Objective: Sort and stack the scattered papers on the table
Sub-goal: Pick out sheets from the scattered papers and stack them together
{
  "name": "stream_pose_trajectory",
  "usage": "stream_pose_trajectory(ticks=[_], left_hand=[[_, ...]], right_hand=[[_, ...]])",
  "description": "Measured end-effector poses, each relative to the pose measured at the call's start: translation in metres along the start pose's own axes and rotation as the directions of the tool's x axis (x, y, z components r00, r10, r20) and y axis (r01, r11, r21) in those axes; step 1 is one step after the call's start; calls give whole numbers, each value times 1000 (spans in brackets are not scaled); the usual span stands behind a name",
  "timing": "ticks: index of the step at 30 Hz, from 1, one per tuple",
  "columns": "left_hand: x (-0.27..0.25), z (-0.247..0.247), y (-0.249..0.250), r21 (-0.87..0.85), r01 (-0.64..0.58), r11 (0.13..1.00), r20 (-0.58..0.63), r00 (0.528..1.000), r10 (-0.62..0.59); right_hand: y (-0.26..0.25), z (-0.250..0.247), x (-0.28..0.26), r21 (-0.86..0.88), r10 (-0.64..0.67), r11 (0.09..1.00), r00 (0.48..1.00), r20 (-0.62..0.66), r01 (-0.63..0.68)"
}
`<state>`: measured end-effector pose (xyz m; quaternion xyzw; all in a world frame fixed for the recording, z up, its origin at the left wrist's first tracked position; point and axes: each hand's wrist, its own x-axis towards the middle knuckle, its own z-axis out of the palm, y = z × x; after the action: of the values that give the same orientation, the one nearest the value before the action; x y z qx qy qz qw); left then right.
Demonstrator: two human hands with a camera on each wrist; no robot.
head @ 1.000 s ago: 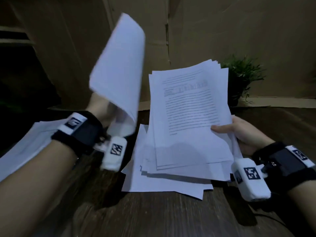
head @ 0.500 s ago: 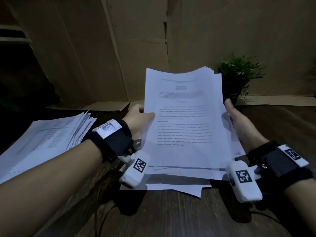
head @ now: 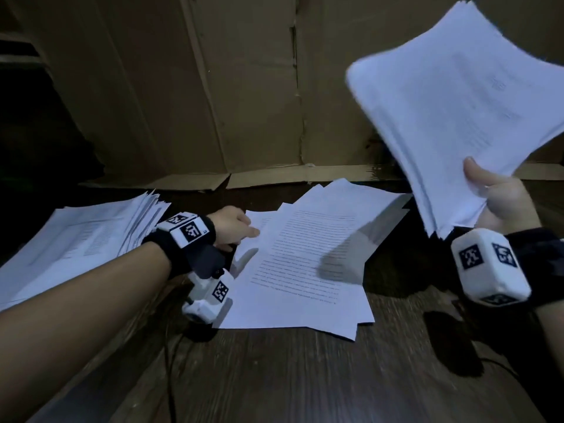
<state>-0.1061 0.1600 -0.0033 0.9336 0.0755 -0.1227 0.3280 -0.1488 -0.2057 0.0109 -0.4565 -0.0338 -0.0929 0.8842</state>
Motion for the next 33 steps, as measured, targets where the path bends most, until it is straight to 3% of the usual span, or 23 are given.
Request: stream_pose_trajectory(ticks=[6, 10, 19, 23, 26, 29, 31, 33], left_hand=[[11, 17, 7, 259, -6, 966, 71, 997, -13], [19, 26, 13, 361, 39, 932, 65, 996, -66], [22, 24, 19, 283, 106, 953, 119, 982, -145], [22, 28, 12, 239, -12, 971, 77, 997, -7], [16, 25, 10, 107, -165, 980, 1, 986, 166], [9, 6, 12, -86, -248, 965, -227, 948, 224], [5, -13, 12, -286, -315, 905, -456, 875, 161], [1, -38, 9, -409, -392, 824, -633, 773, 54]], right_hand=[[-4, -7, -4, 0, 61, 998, 997, -36, -61], [-5, -6, -6, 47, 69, 996, 997, 18, -70], [-5, -11, -3, 50, 82, 995, 996, 47, -85], [-5, -12, -1, 32, 93, 995, 995, 41, -94], [-5, -15, -1, 26, 81, 996, 995, 55, -83], [-6, -15, -1, -3, 94, 996, 993, 73, -94], [-8, -17, 1, -3, 106, 994, 992, 65, -106], [-7, -18, 4, -29, 87, 996, 996, 4, -87]])
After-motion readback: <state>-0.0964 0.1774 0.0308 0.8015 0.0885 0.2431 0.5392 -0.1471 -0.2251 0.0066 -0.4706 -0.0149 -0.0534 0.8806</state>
